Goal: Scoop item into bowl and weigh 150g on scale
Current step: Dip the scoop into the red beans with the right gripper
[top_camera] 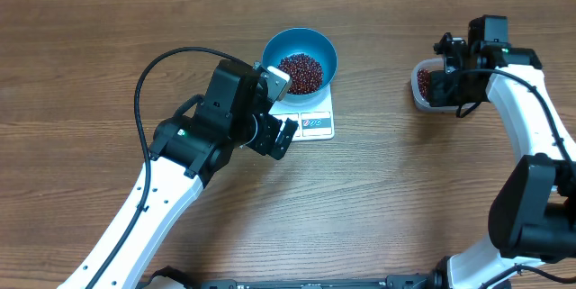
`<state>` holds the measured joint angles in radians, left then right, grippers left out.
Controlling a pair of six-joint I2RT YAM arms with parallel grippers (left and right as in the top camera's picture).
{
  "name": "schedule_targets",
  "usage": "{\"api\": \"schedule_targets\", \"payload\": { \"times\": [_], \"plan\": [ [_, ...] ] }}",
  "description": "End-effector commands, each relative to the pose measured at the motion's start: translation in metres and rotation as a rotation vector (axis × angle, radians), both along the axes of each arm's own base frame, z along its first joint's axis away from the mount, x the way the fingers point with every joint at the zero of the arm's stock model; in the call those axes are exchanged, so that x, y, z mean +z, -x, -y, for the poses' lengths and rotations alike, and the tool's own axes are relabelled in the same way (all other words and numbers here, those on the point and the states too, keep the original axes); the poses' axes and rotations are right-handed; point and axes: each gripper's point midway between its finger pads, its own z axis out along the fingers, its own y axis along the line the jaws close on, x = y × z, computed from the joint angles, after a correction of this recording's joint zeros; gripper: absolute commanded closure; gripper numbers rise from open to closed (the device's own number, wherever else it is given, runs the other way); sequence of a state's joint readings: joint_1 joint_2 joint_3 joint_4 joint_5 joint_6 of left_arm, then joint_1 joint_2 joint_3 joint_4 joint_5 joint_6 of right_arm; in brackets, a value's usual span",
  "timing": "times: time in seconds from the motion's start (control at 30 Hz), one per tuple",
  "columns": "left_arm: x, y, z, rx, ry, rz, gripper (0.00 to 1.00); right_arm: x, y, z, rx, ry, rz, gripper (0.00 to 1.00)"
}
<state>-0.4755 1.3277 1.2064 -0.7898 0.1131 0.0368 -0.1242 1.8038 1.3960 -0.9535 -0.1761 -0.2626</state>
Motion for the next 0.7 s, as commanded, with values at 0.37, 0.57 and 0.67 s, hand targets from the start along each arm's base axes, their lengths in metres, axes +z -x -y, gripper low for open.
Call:
{"api": "schedule_targets", "payload": {
  "times": [0.37, 0.57, 0.67],
  "plan": [
    [0.004, 0.000, 0.000, -0.018, 0.002, 0.013, 0.00, 0.021, -0.003, 0.010, -0.073, -0.350, 0.063, 0.96],
    [0.004, 0.000, 0.000, -0.018, 0.002, 0.013, 0.00, 0.015, 0.004, 0.023, -0.114, -0.354, 0.049, 0.96],
    [0.004, 0.000, 0.000, -0.018, 0.002, 0.013, 0.00, 0.010, 0.005, 0.027, -0.131, -0.356, 0.050, 0.96]
  ]
}}
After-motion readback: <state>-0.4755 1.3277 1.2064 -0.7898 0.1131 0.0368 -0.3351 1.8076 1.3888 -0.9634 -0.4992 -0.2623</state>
